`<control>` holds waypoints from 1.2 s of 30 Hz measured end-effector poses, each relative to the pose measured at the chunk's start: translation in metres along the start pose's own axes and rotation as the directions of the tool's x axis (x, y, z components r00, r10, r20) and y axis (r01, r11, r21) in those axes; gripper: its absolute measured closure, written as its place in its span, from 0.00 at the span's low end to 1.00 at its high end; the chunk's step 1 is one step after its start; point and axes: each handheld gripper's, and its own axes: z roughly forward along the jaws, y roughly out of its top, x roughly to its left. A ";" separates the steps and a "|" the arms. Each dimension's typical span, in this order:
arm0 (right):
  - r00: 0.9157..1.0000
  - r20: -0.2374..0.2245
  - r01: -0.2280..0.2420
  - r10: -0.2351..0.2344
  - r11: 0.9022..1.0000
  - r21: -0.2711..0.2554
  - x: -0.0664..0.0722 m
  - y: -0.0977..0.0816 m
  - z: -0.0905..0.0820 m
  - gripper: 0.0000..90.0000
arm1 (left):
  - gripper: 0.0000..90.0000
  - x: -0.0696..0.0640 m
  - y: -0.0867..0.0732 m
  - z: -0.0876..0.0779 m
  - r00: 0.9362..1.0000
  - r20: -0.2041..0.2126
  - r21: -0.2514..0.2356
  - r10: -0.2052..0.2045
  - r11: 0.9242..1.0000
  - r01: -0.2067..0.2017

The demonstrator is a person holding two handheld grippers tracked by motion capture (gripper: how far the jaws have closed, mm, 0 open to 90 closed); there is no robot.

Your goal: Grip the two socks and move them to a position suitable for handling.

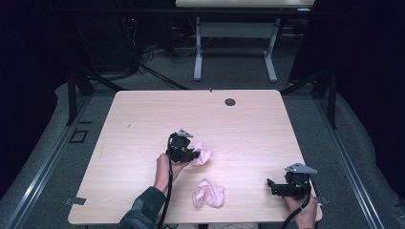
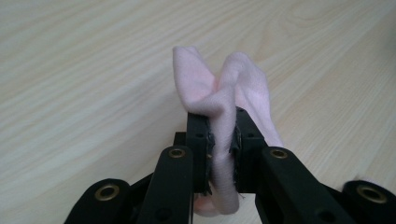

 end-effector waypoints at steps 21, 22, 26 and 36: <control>1.000 0.005 -0.006 0.006 1.000 0.007 0.000 0.001 0.000 0.04 | 0.25 -0.004 -0.020 -0.009 0.999 -0.030 -0.014 0.027 1.000 -0.028; 1.000 0.007 -0.007 0.007 1.000 0.010 0.000 0.001 0.000 0.03 | 0.23 -0.003 -0.025 -0.014 0.999 -0.031 -0.016 0.034 0.999 -0.035; 1.000 -0.006 -0.002 0.002 0.999 0.035 0.000 0.004 0.001 0.00 | 0.17 0.000 -0.040 -0.027 0.998 -0.051 -0.016 0.044 0.999 -0.045; 0.999 -0.053 0.002 -0.003 1.000 -0.026 0.025 0.014 -0.016 0.00 | 0.02 0.001 -0.084 -0.060 0.991 -0.131 -0.048 0.031 0.998 -0.038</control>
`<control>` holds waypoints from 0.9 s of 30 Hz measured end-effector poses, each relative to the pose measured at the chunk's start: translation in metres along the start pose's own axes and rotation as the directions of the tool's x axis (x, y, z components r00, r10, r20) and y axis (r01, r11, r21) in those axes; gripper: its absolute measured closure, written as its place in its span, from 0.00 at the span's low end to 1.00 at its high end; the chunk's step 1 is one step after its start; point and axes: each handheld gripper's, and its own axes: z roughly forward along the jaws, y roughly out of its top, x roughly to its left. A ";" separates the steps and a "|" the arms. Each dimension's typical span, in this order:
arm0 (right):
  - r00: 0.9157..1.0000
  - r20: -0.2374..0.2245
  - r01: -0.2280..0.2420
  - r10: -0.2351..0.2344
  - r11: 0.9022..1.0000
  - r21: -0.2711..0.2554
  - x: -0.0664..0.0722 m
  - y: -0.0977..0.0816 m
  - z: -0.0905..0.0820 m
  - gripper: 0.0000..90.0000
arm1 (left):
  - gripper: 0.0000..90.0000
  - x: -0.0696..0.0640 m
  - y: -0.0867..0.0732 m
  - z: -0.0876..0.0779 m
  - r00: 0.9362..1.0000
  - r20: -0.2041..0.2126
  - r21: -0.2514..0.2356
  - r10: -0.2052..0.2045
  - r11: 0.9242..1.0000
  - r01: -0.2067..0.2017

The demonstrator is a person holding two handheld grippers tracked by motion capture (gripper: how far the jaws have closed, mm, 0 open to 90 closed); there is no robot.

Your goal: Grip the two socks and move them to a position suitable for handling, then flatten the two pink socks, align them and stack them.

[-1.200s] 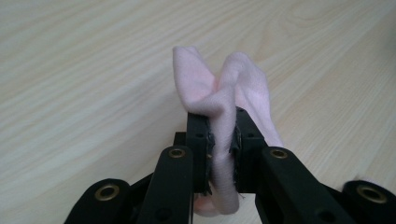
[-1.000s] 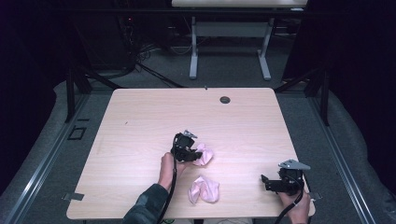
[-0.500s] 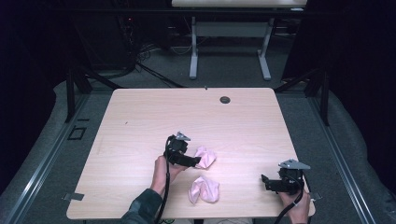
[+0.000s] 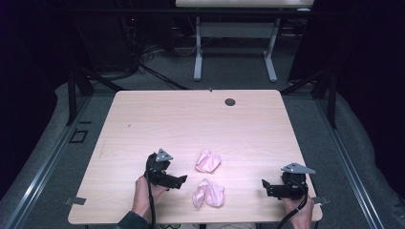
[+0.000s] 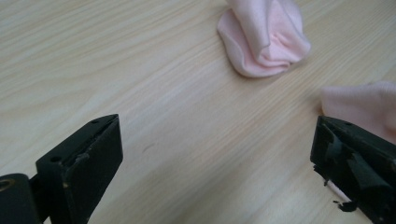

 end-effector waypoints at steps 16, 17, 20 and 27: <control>0.980 -0.186 0.073 -0.065 0.997 0.033 0.071 0.028 -0.010 0.01 | 0.05 -0.013 -0.034 -0.013 0.997 -0.029 -0.013 -0.075 0.997 0.074; 0.980 -0.185 0.076 -0.068 0.997 0.035 0.073 0.030 -0.010 0.01 | 0.07 -0.014 -0.035 -0.014 0.996 -0.026 -0.020 -0.082 0.997 0.081; 0.977 -0.201 0.082 -0.072 0.996 0.042 0.080 0.031 -0.010 0.02 | 0.08 -0.018 -0.036 -0.014 0.996 -0.025 -0.011 -0.080 0.997 0.080; 0.963 -0.258 0.096 -0.076 0.993 0.064 0.092 0.032 -0.006 0.11 | 0.18 -0.032 -0.036 -0.010 0.997 -0.002 0.014 -0.080 0.997 0.080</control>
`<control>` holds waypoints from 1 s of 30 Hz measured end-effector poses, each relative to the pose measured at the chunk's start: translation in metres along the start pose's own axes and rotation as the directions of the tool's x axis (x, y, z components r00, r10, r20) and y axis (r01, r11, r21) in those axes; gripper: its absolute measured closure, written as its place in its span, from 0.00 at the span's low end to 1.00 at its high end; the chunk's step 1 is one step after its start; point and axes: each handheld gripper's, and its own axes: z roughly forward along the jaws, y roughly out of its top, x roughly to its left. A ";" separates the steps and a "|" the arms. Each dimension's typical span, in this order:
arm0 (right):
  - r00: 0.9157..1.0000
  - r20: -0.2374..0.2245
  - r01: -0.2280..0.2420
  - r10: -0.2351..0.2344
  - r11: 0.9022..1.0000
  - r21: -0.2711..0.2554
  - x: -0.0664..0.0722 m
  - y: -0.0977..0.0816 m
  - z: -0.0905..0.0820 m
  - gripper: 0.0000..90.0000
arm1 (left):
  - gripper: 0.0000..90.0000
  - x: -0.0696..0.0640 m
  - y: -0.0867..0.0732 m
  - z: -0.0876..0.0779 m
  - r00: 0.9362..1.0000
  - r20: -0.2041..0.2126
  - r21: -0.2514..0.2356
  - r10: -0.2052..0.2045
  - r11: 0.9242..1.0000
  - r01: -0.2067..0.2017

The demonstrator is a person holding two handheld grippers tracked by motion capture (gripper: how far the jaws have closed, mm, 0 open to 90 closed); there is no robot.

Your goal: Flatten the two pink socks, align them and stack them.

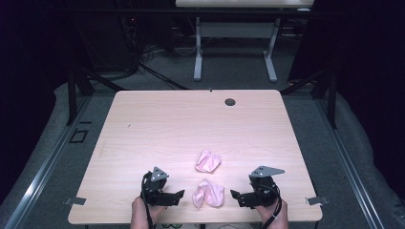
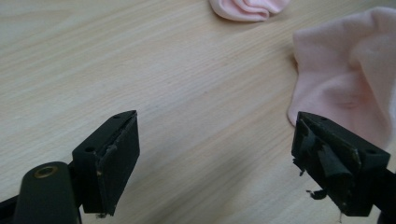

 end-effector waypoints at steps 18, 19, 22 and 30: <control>0.997 -0.051 0.064 -0.057 0.989 0.136 0.032 0.007 0.043 0.58 | 0.59 -0.046 0.015 0.028 0.981 0.060 0.085 0.186 0.978 -0.191; 0.997 -0.046 0.069 -0.063 0.987 0.146 0.032 0.007 0.045 0.59 | 0.61 -0.049 0.015 0.028 0.976 0.052 0.086 0.209 0.973 -0.213; 0.999 -0.039 0.033 -0.028 0.991 0.127 0.035 0.003 0.051 0.63 | 0.68 -0.054 0.015 0.029 0.970 0.047 0.089 0.239 0.966 -0.242; 0.995 -0.051 0.087 -0.080 0.984 0.154 0.038 0.005 0.052 0.69 | 0.89 -0.062 0.013 0.029 0.959 0.047 0.089 0.279 0.955 -0.282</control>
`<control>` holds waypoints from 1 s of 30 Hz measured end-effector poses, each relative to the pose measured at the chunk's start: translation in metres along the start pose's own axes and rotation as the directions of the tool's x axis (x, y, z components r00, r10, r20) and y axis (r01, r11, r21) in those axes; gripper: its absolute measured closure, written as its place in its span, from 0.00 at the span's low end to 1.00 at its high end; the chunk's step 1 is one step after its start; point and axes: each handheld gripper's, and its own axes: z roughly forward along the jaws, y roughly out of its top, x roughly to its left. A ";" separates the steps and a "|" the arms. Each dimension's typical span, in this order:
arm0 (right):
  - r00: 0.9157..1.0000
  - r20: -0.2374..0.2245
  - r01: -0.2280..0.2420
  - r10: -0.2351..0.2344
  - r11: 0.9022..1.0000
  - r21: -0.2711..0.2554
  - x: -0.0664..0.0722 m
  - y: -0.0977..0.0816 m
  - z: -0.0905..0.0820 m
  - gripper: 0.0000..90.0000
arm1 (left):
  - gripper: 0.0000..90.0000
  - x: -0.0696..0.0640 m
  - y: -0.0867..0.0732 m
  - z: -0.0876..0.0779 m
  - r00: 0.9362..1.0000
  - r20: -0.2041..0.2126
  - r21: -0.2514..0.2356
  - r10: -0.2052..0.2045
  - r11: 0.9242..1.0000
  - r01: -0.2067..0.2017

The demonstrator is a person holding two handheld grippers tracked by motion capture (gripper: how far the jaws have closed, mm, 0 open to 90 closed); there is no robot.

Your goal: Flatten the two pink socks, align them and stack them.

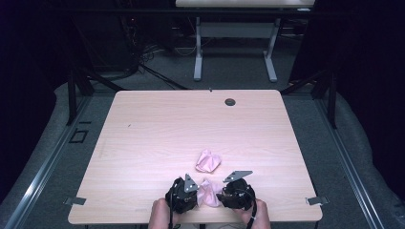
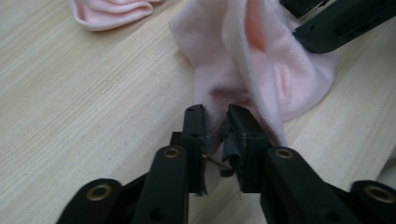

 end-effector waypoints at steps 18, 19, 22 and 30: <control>0.998 -0.050 -0.028 0.026 0.999 -0.039 -0.002 -0.008 0.003 0.95 | 0.97 0.001 -0.009 0.000 1.000 0.010 -0.069 -0.014 0.997 0.015; 0.998 -0.050 -0.028 0.026 0.999 -0.039 -0.002 -0.008 0.003 0.95 | 0.97 0.001 -0.009 0.000 1.000 0.012 -0.077 -0.020 0.997 0.020; 0.997 -0.060 -0.045 0.041 0.997 -0.063 -0.003 -0.010 0.000 0.95 | 0.97 0.005 -0.011 -0.005 0.999 0.015 -0.103 -0.044 0.994 0.045; 0.998 -0.066 -0.028 0.020 0.993 -0.119 -0.005 -0.002 -0.026 0.95 | 0.97 0.013 -0.010 -0.034 0.997 0.026 -0.149 -0.067 0.986 0.070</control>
